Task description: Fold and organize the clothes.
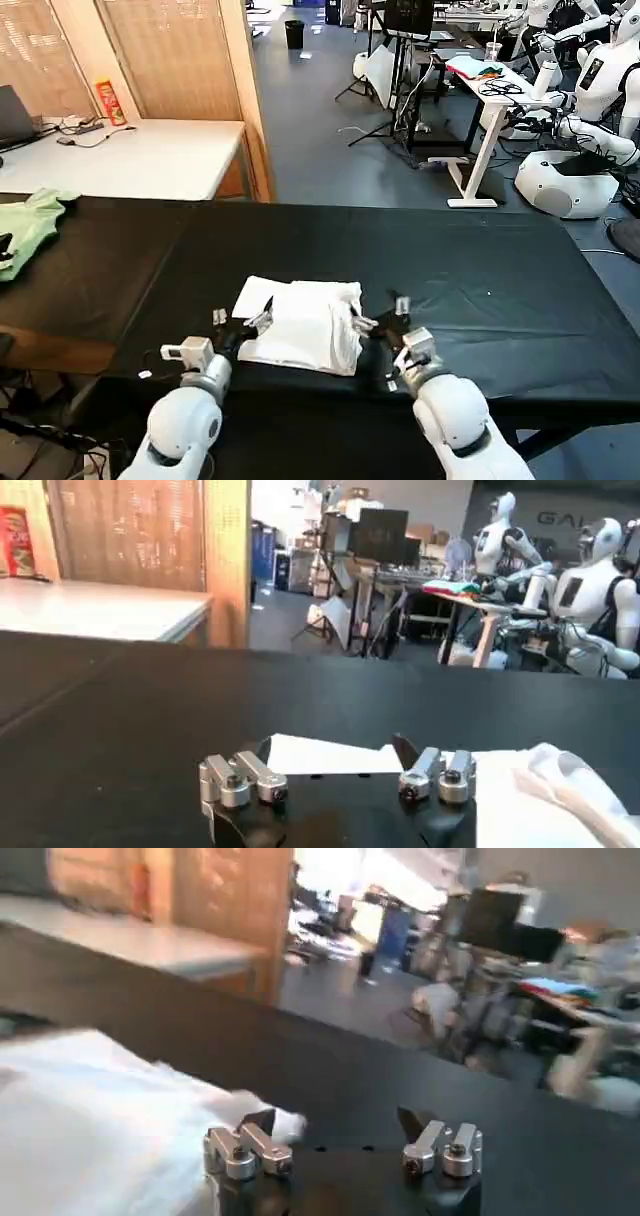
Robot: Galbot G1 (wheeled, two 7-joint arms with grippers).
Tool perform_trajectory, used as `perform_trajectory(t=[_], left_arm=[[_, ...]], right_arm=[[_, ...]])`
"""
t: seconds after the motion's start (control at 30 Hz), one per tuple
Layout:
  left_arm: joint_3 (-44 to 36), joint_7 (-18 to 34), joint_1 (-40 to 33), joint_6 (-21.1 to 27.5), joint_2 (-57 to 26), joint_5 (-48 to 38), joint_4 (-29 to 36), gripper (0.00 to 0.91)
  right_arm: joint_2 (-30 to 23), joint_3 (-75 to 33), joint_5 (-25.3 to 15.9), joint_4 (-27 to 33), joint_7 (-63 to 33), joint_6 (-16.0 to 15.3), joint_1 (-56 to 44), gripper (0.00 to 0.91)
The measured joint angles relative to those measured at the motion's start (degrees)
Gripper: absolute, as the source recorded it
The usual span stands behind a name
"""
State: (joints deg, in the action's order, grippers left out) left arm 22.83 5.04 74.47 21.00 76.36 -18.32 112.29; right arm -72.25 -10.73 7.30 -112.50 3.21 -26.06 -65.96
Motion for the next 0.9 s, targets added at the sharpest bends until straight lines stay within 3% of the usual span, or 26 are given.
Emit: perform_trajectory(t=[0.27, 0.37, 0.6, 0.77, 0.9], left_arm=[[0.3, 0.1, 0.7, 0.1, 0.7, 0.5, 0.7, 0.878], [0.5, 0.1, 0.5, 0.0, 0.9, 0.5, 0.3, 0.878], [1.9, -0.5, -0.5, -0.5, 1.1, -2.5, -1.4, 0.878], [3.5, -1.3, -1.3, -0.6, 1.1, -7.5, -3.5, 0.878], [5.3, -1.3, -1.3, -0.3, 0.9, -13.7, -5.0, 0.878]], right_arm=[[-1.0, 4.9, -5.0, 3.1, -5.4, -7.2, 3.0, 0.878], [-0.9, 4.0, -6.7, 2.2, -8.2, -8.1, 1.6, 0.878], [-2.1, -2.4, -10.9, -1.9, -13.4, -5.5, -3.8, 0.878], [-3.2, -7.0, -6.9, -4.4, -11.9, -1.8, -7.5, 0.878], [-3.5, -8.2, -6.1, -5.9, -10.0, -0.1, -9.4, 0.878]])
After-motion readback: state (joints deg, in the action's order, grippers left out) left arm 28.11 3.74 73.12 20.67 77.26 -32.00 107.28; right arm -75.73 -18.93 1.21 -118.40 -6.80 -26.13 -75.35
